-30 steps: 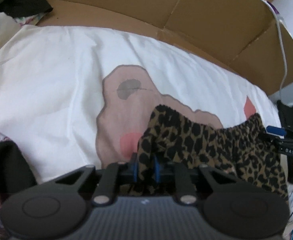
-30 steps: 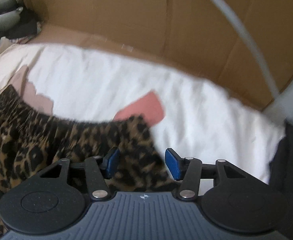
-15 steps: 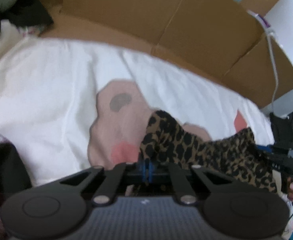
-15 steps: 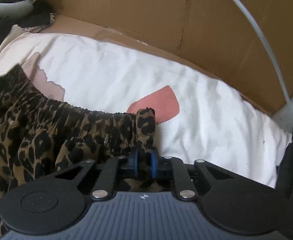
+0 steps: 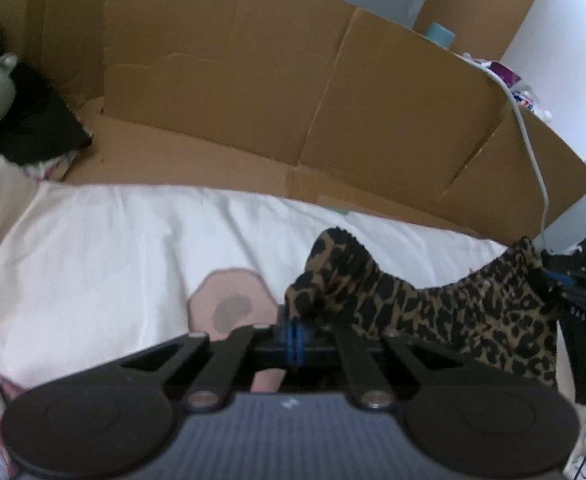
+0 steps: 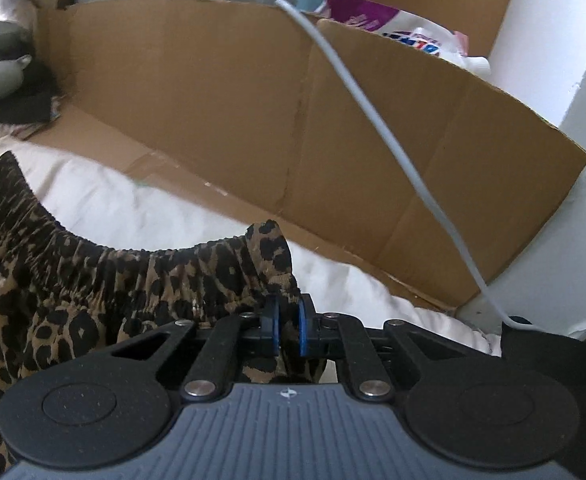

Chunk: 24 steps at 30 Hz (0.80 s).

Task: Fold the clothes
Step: 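Pull the waistband taut between both tools and lay it flat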

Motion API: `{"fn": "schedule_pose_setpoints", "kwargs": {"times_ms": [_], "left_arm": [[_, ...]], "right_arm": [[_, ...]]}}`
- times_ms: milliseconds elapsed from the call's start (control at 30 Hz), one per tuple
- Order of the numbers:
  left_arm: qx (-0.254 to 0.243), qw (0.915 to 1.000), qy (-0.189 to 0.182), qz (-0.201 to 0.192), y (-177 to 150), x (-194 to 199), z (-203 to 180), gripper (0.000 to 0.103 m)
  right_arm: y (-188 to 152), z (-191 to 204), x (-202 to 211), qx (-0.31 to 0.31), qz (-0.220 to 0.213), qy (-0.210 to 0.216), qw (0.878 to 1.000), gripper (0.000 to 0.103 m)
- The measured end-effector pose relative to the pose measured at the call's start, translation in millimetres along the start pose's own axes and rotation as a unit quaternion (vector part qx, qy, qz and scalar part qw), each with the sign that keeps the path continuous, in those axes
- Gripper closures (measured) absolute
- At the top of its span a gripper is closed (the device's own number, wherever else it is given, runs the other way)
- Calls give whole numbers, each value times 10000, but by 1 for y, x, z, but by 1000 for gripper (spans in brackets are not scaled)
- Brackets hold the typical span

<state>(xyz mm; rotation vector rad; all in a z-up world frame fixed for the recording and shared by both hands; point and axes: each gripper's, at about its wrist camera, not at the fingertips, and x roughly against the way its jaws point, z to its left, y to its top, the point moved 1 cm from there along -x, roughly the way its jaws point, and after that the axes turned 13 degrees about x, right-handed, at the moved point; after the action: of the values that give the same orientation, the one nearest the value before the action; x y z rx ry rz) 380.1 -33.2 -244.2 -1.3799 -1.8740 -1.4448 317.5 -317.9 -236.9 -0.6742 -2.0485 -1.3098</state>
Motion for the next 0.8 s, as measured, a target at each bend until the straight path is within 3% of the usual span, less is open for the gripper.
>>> {"fn": "schedule_pose_setpoints", "kwargs": {"times_ms": [167,233,300,367,400,467,700,800], "left_arm": [[108,9998,143,33,12,-19,2,100],[208,9982,512,251,9,-37,8,95],[274,9951,897,321,4,-48,12,83],[426,9947,914,178,-2,-44,16,69],[533,9951,821,132,-5,-41,19,62],[634,9949,774,148,-10,-36,23,60],[762,9945,701,133,-8,-5,25,60],[760,9933,867,79,-6,13,15,62]], "right_arm": [[10,2,-13,7,134,-174,9998,95],[3,-2,-26,-335,477,-107,9982,85],[-8,-6,-39,-710,897,-44,9934,72],[-19,-13,-38,-1019,941,62,9903,67],[-24,-17,-34,-1135,835,186,9899,57],[-31,-25,-23,-1232,635,425,9894,50],[-58,-48,8,-1736,396,794,9808,50],[-74,-55,12,-2609,412,1010,9592,50]]}}
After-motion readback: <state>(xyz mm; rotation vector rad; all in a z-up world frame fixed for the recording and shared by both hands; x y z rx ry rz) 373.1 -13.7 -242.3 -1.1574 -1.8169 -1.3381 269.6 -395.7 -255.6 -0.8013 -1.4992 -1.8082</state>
